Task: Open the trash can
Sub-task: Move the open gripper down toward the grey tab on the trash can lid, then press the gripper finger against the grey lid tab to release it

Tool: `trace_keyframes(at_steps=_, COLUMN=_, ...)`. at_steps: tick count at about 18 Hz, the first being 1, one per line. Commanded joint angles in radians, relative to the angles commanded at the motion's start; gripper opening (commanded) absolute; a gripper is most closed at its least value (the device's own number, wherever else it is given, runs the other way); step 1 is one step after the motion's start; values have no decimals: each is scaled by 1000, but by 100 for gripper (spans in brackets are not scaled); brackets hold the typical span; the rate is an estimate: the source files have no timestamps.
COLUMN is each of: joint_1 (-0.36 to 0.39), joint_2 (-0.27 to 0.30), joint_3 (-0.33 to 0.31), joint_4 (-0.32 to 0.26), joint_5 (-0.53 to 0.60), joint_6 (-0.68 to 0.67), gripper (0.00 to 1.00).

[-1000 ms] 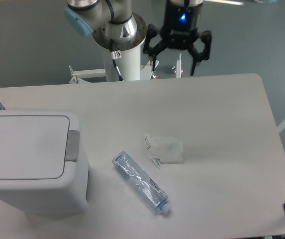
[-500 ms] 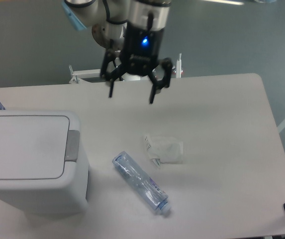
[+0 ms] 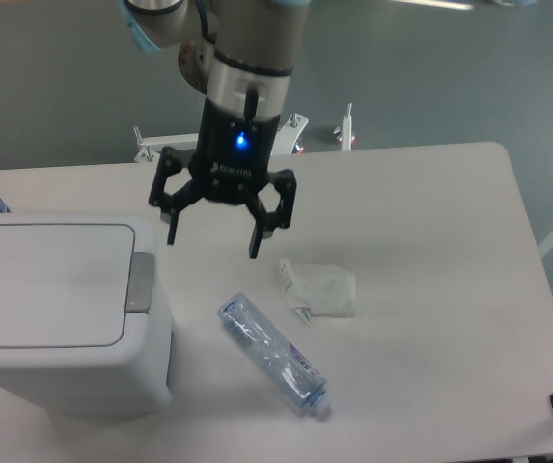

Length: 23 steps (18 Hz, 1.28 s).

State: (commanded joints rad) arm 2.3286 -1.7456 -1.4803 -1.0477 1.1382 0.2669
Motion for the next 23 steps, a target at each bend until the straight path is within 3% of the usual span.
trace_keyframes(at_steps=23, joint_1=-22, joint_2=-34, joint_3=-9, joint_4=2, joint_5=5, joint_6=2, gripper=100)
